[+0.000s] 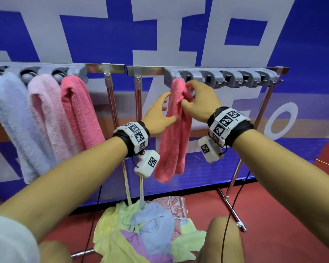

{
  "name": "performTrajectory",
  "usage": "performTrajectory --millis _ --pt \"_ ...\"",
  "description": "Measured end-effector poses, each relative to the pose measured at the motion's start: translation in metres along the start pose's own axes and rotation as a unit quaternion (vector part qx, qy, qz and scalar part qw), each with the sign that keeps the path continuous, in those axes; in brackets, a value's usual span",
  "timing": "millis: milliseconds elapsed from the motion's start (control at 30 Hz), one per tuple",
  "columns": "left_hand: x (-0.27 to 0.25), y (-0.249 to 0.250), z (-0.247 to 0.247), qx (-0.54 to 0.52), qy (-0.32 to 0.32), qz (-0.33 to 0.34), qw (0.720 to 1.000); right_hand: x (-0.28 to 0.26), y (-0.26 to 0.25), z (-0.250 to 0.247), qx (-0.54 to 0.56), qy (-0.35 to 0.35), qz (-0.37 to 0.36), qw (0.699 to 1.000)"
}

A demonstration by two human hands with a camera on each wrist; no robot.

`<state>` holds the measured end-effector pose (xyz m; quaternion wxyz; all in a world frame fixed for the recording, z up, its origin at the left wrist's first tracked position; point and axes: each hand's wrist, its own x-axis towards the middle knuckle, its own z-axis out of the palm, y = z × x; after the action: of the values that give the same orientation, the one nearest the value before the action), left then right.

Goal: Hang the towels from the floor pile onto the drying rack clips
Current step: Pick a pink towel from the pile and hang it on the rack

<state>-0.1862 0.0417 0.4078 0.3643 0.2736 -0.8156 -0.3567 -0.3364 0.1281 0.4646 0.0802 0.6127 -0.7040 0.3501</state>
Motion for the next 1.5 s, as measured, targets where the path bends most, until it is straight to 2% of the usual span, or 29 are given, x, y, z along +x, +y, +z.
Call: performTrajectory --millis 133,267,333,433,567,800,967,1200,1300,1500 --pt "-0.022 -0.016 -0.023 0.084 -0.006 -0.021 0.996 -0.012 -0.018 0.0 0.014 0.061 -0.118 0.991" --pt "-0.048 -0.033 -0.046 0.155 -0.006 -0.047 0.987 -0.033 -0.047 0.014 -0.04 -0.016 -0.196 0.98" --pt "-0.061 -0.035 -0.054 0.176 -0.001 -0.051 0.983 -0.041 -0.062 0.026 -0.056 -0.068 -0.209 0.974" --pt "-0.078 -0.041 -0.06 0.2 -0.001 -0.059 0.978 -0.052 -0.074 0.046 -0.055 -0.138 -0.162 0.976" --pt "-0.105 -0.054 -0.06 0.235 -0.005 -0.102 0.967 -0.073 -0.075 0.073 -0.076 -0.224 -0.121 0.964" --pt "-0.141 -0.082 -0.041 0.265 -0.04 -0.147 0.952 -0.106 -0.064 0.109 -0.091 -0.287 -0.106 0.948" --pt "-0.158 -0.107 -0.022 0.256 -0.064 -0.163 0.951 -0.123 -0.048 0.134 -0.08 -0.326 -0.091 0.938" --pt "-0.176 -0.155 0.001 0.218 -0.084 -0.224 0.946 -0.147 -0.015 0.189 -0.071 -0.385 -0.061 0.918" --pt "-0.184 -0.179 0.011 0.175 -0.061 -0.231 0.955 -0.156 0.0 0.215 -0.069 -0.411 -0.038 0.908" --pt "-0.192 -0.23 0.023 0.11 0.031 -0.253 0.961 -0.172 0.02 0.273 -0.03 -0.453 -0.003 0.891"
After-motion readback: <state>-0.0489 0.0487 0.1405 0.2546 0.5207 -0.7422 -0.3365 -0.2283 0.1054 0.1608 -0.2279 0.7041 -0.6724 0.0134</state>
